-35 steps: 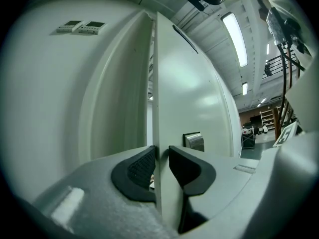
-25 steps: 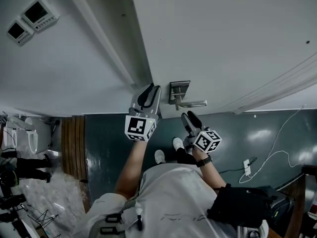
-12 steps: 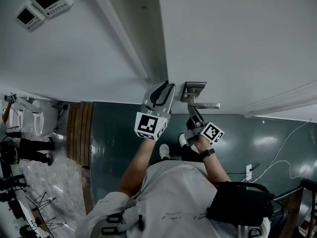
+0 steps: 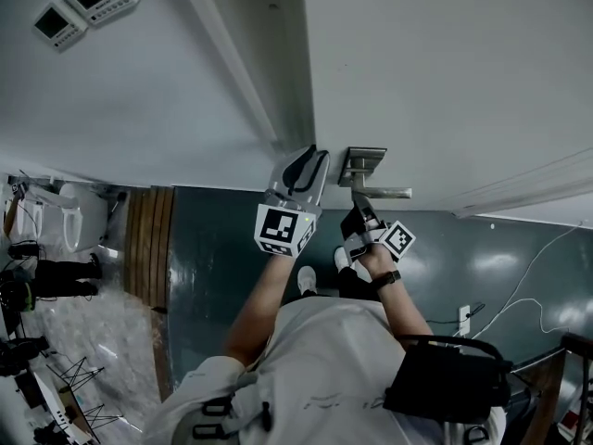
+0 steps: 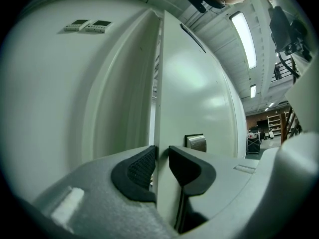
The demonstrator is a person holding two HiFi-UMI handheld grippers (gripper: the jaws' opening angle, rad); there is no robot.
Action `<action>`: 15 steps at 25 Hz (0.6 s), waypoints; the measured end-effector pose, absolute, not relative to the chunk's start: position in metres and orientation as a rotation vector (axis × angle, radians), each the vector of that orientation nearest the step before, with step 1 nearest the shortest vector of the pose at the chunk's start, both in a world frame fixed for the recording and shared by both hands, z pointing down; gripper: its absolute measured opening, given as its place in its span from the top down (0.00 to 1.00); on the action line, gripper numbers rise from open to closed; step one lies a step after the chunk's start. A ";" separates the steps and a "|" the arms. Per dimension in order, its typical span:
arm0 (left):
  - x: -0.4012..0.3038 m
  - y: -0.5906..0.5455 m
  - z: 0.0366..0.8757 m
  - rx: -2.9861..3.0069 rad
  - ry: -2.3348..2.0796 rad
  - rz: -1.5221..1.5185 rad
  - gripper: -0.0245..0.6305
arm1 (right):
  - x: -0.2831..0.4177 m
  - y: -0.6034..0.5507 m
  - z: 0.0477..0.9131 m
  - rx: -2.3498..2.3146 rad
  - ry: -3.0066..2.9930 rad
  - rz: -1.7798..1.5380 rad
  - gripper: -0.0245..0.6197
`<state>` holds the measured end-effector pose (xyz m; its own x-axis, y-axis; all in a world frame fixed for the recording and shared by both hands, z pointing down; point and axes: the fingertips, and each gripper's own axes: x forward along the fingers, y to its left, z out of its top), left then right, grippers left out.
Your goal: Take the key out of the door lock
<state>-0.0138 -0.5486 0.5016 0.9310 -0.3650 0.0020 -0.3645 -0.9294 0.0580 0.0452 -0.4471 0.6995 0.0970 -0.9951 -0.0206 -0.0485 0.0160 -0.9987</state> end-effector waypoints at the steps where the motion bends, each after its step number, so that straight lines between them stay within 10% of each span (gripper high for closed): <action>1: -0.014 -0.549 0.501 3.025 -0.580 -0.019 0.83 | 0.044 -0.447 0.699 -1.264 1.166 -1.103 0.92; 15: -0.012 -0.548 0.502 3.021 -0.561 0.008 0.83 | 0.023 -0.411 0.704 -1.278 1.170 -1.118 0.92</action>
